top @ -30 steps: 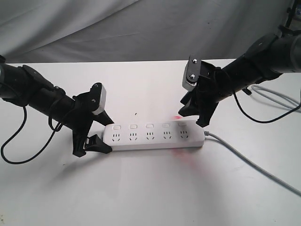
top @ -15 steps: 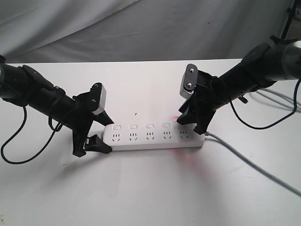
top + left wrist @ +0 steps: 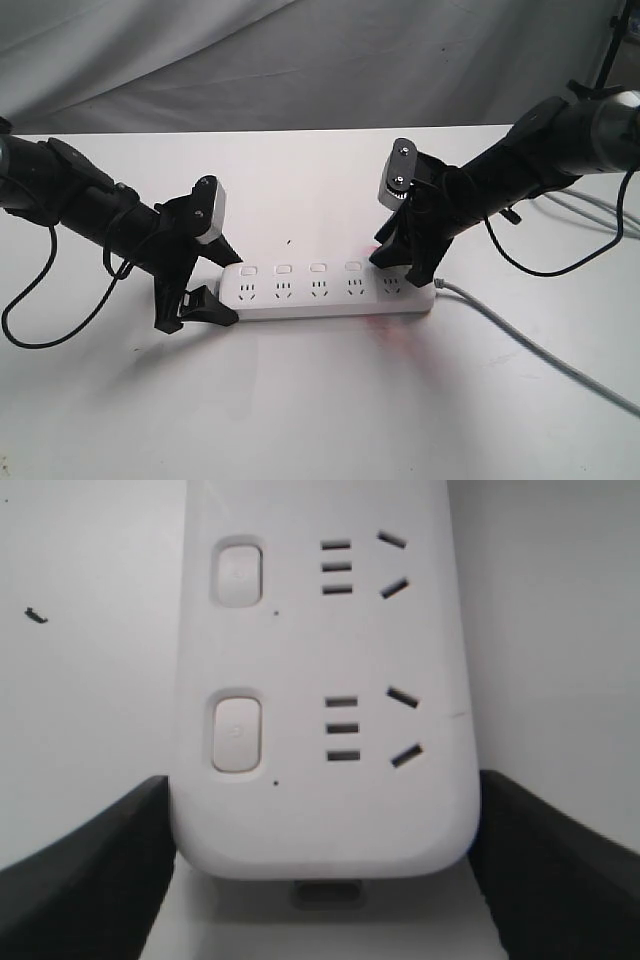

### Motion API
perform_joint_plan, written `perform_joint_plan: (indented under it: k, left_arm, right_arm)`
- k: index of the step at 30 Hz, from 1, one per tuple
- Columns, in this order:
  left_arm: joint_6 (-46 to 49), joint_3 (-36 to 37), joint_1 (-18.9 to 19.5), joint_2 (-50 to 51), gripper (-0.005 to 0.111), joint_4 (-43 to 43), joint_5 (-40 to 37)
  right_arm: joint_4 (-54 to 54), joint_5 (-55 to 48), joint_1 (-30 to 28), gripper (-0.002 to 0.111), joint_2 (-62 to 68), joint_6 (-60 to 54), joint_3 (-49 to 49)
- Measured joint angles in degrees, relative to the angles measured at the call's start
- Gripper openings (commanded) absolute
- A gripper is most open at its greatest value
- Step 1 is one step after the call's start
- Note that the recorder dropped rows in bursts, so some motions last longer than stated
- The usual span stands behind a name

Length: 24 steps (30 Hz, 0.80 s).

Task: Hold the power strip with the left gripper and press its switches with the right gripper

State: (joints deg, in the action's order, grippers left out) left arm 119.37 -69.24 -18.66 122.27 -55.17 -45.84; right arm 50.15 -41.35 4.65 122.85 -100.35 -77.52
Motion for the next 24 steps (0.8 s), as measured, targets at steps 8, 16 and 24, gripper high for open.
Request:
perform_joint_plan:
  k: [8, 16, 24]
  left_arm:
    - [0.0, 0.0, 0.0, 0.0, 0.069, 0.0, 0.0]
    - [0.0, 0.0, 0.0, 0.0, 0.069, 0.0, 0.0]
    - [0.0, 0.0, 0.0, 0.0, 0.069, 0.0, 0.0]
  right_arm:
    - [-0.96, 0.15, -0.91, 0.036, 0.0, 0.51, -0.1]
    - [-1.48, 0.19, -1.18, 0.036, 0.1, 0.73, -0.1]
    - [-0.9, -0.15, -1.07, 0.036, 1.14, 0.93, -0.29]
